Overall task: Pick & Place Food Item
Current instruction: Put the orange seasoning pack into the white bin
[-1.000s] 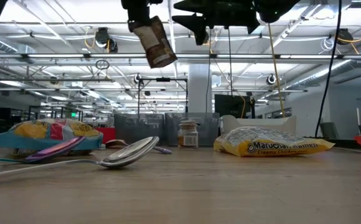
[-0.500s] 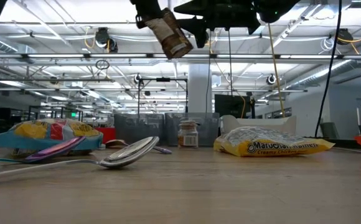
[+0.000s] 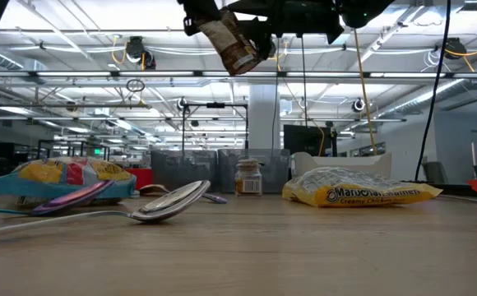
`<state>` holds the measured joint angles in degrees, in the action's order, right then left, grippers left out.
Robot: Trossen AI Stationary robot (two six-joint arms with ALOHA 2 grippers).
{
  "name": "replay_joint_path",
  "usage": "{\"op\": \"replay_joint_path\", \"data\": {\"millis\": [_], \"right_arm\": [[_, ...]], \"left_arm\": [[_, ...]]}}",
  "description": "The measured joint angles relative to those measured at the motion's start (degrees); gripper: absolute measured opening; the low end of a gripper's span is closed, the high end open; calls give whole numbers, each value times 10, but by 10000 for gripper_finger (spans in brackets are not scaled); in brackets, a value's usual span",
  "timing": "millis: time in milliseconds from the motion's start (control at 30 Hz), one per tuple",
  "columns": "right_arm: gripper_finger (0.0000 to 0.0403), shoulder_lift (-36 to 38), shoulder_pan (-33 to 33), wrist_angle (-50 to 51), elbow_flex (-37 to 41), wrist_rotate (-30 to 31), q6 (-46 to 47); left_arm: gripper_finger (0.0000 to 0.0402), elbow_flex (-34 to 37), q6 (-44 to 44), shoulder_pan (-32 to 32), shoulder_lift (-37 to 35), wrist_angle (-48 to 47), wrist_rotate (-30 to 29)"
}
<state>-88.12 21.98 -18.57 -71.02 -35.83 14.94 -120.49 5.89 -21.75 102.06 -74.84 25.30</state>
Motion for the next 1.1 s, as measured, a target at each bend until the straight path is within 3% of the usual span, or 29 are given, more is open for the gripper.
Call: {"op": "replay_joint_path", "data": {"millis": [200, 533, 900, 1100], "right_arm": [[135, 0, 0, -2, 0, 0, 0], [9, 0, 0, -1, 0, 0, -2], [1, 1, 1, 0, 0, 0, -6], [0, 1, 5, 0, 0, -2, -6]], "left_arm": [[3, 0, -2, 0, 0, 0, 0], [3, 0, -2, 0, 0, 1, 0], [5, 0, -6, 0, 0, 16, -1], [44, 0, -4, -4, 0, 17, -1]]}}
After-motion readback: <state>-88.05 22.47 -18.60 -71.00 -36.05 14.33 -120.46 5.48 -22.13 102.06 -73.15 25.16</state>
